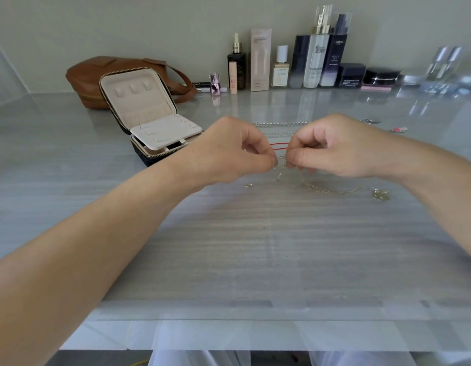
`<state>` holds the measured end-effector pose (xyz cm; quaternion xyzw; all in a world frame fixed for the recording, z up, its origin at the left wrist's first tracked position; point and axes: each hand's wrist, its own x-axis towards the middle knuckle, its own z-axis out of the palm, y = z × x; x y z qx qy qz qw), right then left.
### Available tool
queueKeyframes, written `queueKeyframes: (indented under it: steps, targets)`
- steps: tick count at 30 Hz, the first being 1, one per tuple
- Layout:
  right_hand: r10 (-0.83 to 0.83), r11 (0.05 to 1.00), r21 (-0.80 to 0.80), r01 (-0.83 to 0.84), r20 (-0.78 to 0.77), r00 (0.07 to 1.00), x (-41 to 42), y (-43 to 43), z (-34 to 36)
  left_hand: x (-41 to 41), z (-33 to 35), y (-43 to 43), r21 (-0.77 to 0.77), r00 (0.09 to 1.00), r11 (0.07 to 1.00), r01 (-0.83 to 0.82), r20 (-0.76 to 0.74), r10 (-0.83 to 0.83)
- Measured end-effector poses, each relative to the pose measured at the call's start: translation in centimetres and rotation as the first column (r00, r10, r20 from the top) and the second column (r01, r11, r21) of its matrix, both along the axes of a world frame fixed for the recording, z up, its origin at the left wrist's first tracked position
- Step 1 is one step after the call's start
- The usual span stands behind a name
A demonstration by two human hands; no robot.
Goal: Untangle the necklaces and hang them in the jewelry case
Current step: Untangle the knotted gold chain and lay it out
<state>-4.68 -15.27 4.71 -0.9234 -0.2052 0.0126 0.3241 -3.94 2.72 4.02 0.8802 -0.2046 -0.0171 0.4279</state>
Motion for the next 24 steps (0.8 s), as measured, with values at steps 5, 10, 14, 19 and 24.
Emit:
queueKeyframes:
  steps: [5,10,14,19,24]
  targets:
    - [-0.009,1.0,0.019,0.009,0.006,1.0,-0.13,-0.02,0.14,0.14,-0.21,0.02,-0.029,1.0,1.0,0.011,-0.003,-0.012]
    - [0.002,1.0,0.016,-0.002,0.011,1.0,-0.22,0.11,0.17,-0.12,-0.49,-0.31,-0.054,0.998,0.996,0.066,-0.003,-0.067]
    - [0.005,1.0,0.026,-0.006,0.028,1.0,-0.28,0.14,0.22,-0.08,-0.56,-0.37,-0.065,0.999,0.997,0.041,0.028,-0.04]
    - [0.006,1.0,0.011,-0.006,0.038,0.999,-0.23,0.13,0.14,-0.23,-0.21,-0.28,-0.074,0.999,0.997,0.033,0.041,-0.03]
    - [0.013,1.0,0.018,-0.014,0.043,0.999,-0.24,0.13,0.18,-0.22,-0.37,-0.39,-0.067,1.0,0.998,0.017,0.019,-0.016]
